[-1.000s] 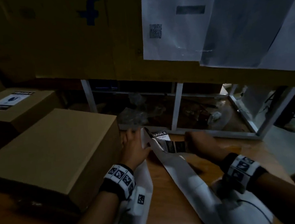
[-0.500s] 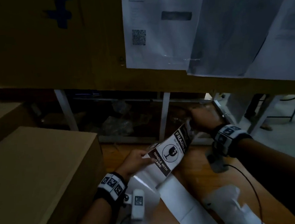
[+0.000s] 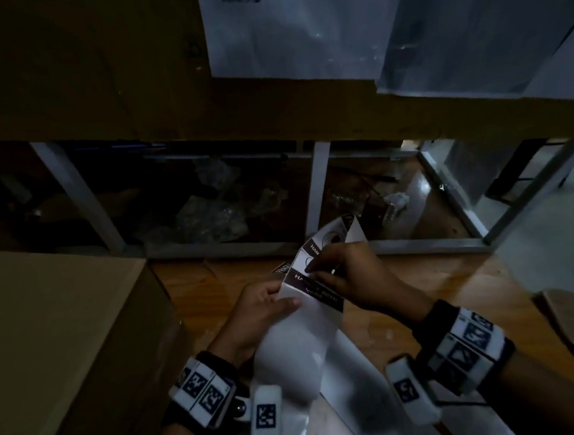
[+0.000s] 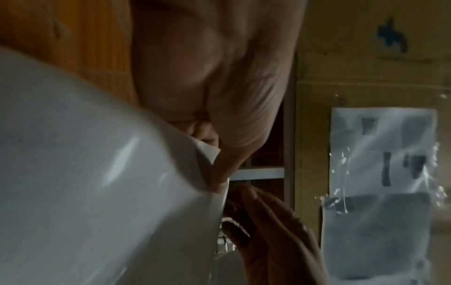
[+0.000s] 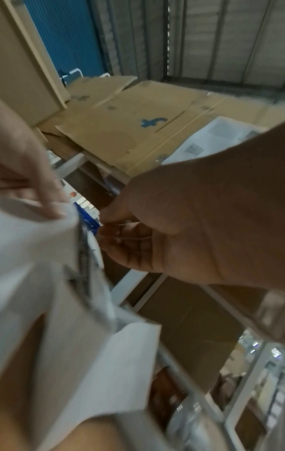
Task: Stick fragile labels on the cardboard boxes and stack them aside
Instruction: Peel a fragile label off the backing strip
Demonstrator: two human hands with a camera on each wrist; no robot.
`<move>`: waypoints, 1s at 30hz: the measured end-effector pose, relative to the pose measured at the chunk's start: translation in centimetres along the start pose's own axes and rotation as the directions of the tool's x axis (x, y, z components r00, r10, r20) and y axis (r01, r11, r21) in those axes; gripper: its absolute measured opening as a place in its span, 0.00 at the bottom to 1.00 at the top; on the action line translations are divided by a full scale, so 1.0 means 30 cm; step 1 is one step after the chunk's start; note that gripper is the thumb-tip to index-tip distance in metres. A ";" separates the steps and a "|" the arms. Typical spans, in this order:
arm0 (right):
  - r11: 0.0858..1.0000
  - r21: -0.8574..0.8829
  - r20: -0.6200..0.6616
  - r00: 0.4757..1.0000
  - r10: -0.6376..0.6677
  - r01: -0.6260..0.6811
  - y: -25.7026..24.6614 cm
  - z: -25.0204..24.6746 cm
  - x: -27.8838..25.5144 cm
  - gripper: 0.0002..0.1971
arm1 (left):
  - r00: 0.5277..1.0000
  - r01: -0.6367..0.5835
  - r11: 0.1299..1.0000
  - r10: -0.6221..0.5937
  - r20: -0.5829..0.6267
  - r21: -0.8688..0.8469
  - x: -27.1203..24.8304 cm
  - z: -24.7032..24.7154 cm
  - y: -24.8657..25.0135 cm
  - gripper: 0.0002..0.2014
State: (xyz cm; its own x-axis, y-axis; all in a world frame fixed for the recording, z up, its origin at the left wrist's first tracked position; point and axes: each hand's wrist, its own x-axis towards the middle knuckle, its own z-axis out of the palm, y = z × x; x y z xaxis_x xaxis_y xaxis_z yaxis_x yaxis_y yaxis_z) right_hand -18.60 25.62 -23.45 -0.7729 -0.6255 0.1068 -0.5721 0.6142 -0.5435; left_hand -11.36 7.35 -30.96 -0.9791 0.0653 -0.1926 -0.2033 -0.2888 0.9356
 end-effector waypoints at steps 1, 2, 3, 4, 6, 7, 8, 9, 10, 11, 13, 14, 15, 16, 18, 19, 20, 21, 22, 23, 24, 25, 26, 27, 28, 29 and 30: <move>1.000 0.007 0.016 1.000 -0.004 0.004 0.000 0.015 -0.006 0.06 | 1.000 -0.018 0.999 0.019 -0.015 0.028 0.001 0.002 -0.008 0.09; 1.000 0.023 0.017 1.000 -0.018 0.017 0.002 0.032 -0.012 0.06 | 0.999 -0.029 0.998 0.030 -0.017 0.052 0.001 0.006 -0.014 0.08; 0.999 0.037 0.012 0.999 -0.033 0.032 0.003 0.046 -0.017 0.06 | 0.999 -0.039 0.997 0.041 -0.015 0.072 0.002 0.009 -0.020 0.07; 0.997 0.050 -0.004 0.999 -0.050 0.050 0.005 0.059 -0.021 0.06 | 0.999 -0.052 0.995 0.053 -0.011 0.087 0.002 0.013 -0.023 0.06; 0.996 0.071 -0.032 0.998 -0.058 0.060 0.006 0.080 -0.027 0.07 | 0.996 -0.081 0.991 0.084 -0.017 0.111 0.002 0.020 -0.027 0.07; 0.996 0.077 -0.043 0.998 -0.045 0.048 0.005 0.088 -0.030 0.09 | 0.995 -0.097 0.986 0.101 -0.022 0.133 0.002 0.024 -0.026 0.07; 0.996 0.077 -0.056 0.998 -0.033 0.037 0.007 0.097 -0.033 0.10 | 0.992 -0.117 0.980 0.122 -0.021 0.160 0.001 0.027 -0.026 0.06; 0.997 0.075 -0.068 0.997 -0.024 0.030 0.007 0.103 -0.037 0.12 | 0.990 -0.137 0.972 0.142 -0.013 0.190 0.000 0.030 -0.024 0.05; 0.997 0.077 -0.081 0.996 -0.025 0.031 0.008 0.109 -0.040 0.14 | 0.988 -0.152 0.963 0.157 -0.007 0.221 -0.001 0.033 -0.022 0.05; 0.996 0.080 -0.090 0.996 -0.027 0.034 0.008 0.111 -0.044 0.14 | 0.985 -0.164 0.956 0.170 -0.002 0.243 -0.002 0.036 -0.023 0.06; 0.995 0.086 -0.111 0.993 -0.036 0.046 0.009 0.114 -0.052 0.12 | 0.984 -0.175 0.953 0.179 0.007 0.248 -0.006 0.042 -0.023 0.07; 0.995 0.086 -0.126 0.991 -0.046 0.057 0.009 0.114 -0.055 0.11 | 0.983 -0.177 0.953 0.181 0.008 0.244 -0.008 0.045 -0.022 0.07; 0.994 0.086 -0.138 0.989 -0.051 0.063 0.009 0.114 -0.058 0.11 | 0.983 -0.181 0.954 0.184 0.008 0.239 -0.010 0.047 -0.023 0.05; 0.994 0.087 -0.146 0.988 -0.058 0.071 0.013 0.116 -0.059 0.10 | 0.982 -0.183 0.954 0.187 0.005 0.237 -0.010 0.048 -0.026 0.03; 0.993 0.085 -0.153 0.986 -0.064 0.078 0.019 0.121 -0.063 0.11 | 0.981 -0.186 0.951 0.192 0.001 0.245 -0.007 0.047 -0.033 0.02; 0.994 0.083 -0.159 0.985 -0.062 0.076 0.021 0.125 -0.065 0.12 | 0.981 -0.189 0.949 0.194 0.004 0.253 -0.006 0.047 -0.036 0.02; 0.994 0.082 -0.167 0.984 -0.057 0.071 0.026 0.131 -0.067 0.13 | 0.981 -0.189 0.946 0.195 0.005 0.264 -0.005 0.047 -0.040 0.02; 0.995 0.081 -0.175 0.984 -0.038 0.053 0.028 0.136 -0.069 0.13 | 0.981 -0.189 0.942 0.194 0.009 0.277 -0.005 0.046 -0.043 0.02; 0.996 0.085 -0.185 0.983 -0.012 0.028 0.031 0.140 -0.069 0.12 | 0.981 -0.187 0.939 0.193 0.009 0.290 -0.008 0.047 -0.043 0.02; 0.995 0.097 -0.192 0.981 0.027 -0.008 0.034 0.141 -0.068 0.10 | 0.983 -0.179 0.938 0.185 0.008 0.298 -0.011 0.047 -0.044 0.03; 0.992 0.113 -0.203 0.977 0.069 -0.047 0.039 0.139 -0.066 0.09 | 0.986 -0.162 0.941 0.168 0.008 0.296 -0.016 0.045 -0.044 0.04; 0.987 0.134 -0.216 0.969 0.121 -0.093 0.046 0.135 -0.062 0.09 | 0.990 -0.139 0.950 0.143 0.005 0.279 -0.021 0.043 -0.044 0.05; 0.974 0.175 -0.227 0.957 0.181 -0.142 0.053 0.126 -0.059 0.09 | 0.993 -0.111 0.960 0.115 -0.002 0.257 -0.026 0.037 -0.047 0.07; 0.951 0.244 -0.232 0.941 0.248 -0.191 0.063 0.114 -0.056 0.10 | 0.996 -0.084 0.966 0.088 -0.008 0.244 -0.030 0.031 -0.050 0.08; 0.918 0.321 -0.227 0.922 0.314 -0.233 0.078 0.104 -0.051 0.10 | 0.998 -0.057 0.967 0.064 -0.020 0.249 -0.034 0.022 -0.055 0.08; 0.885 0.379 -0.218 0.904 0.368 -0.269 0.090 0.093 -0.047 0.10 | 0.999 -0.036 0.965 0.045 -0.028 0.258 -0.037 0.014 -0.060 0.09; 0.859 0.416 -0.206 0.889 0.409 -0.299 0.104 0.083 -0.042 0.11 | 0.999 -0.017 0.964 0.028 -0.035 0.265 -0.040 0.007 -0.064 0.10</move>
State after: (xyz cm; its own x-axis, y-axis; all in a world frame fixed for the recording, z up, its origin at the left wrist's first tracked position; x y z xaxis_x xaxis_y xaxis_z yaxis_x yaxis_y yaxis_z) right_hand -18.72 27.14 -27.36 -0.9777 -0.2052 0.0440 -0.1460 0.5146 -0.8449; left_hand -9.80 8.01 -32.47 -0.9839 0.0234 -0.1770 -0.1776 -0.0265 0.9837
